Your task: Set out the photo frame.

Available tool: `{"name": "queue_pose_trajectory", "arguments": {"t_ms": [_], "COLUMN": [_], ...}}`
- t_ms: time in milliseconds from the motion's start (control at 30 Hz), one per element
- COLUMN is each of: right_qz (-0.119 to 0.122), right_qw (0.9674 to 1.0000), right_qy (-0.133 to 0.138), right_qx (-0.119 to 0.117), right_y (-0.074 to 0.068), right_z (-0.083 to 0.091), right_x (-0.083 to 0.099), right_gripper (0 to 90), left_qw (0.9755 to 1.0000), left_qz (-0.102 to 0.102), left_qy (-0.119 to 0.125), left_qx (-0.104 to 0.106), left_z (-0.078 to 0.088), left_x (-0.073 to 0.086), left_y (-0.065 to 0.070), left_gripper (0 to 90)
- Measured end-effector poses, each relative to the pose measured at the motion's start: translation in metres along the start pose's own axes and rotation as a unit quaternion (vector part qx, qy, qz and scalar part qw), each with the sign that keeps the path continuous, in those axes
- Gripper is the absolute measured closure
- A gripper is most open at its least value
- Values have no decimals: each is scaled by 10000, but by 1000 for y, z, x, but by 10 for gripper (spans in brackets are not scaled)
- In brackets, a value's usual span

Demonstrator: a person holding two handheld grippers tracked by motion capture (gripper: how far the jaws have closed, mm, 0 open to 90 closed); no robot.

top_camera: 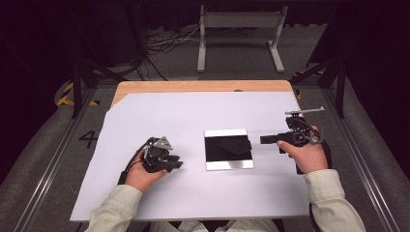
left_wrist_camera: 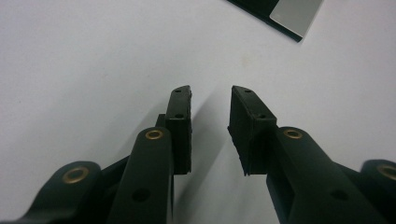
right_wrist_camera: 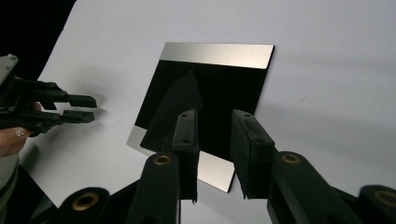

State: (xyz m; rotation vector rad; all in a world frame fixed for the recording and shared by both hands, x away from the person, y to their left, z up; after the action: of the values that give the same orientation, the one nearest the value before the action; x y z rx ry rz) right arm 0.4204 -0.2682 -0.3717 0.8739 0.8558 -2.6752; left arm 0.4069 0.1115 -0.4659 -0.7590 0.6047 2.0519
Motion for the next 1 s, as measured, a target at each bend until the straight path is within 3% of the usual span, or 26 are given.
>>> {"name": "queue_pose_trajectory", "arguments": {"t_ms": [133,500,733,1000], "right_qz": [-289,-552,-926,-1042], "right_qw": [9995,9984,9950,9937], "right_qy": [6,-94,-268,-355], "right_qx": [-122,-90,-254,-207], "right_y": [-2,-4,-7,-10], "right_z": [-3,-12,-19,-29], "right_x": [1,2,2,2], "right_gripper": [695,664,638,633], "left_qw": [10000,10000,10000,10000], "left_qz": [5,-17,-17,-47], "left_qy": [0,-10,-41,-55], "left_qx": [31,24,32,22], "left_z": [0,-1,-1,-1], "left_x": [0,0,1,1], "left_y": [0,0,1,0], "left_gripper": [701,702,707,710]}}
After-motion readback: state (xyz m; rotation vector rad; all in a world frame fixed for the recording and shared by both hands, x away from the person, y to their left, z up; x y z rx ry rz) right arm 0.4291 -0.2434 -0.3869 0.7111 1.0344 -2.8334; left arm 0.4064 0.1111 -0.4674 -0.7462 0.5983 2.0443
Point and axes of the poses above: each handheld gripper's, and its own axes: z roughly backward along the jaws, x roughly out of its underside, y roughly to its right, the point moved 4 cm from there along -z, roughly forward along the jaws, and after that the axes turned 5 degrees about y, right-handed, at the moved point
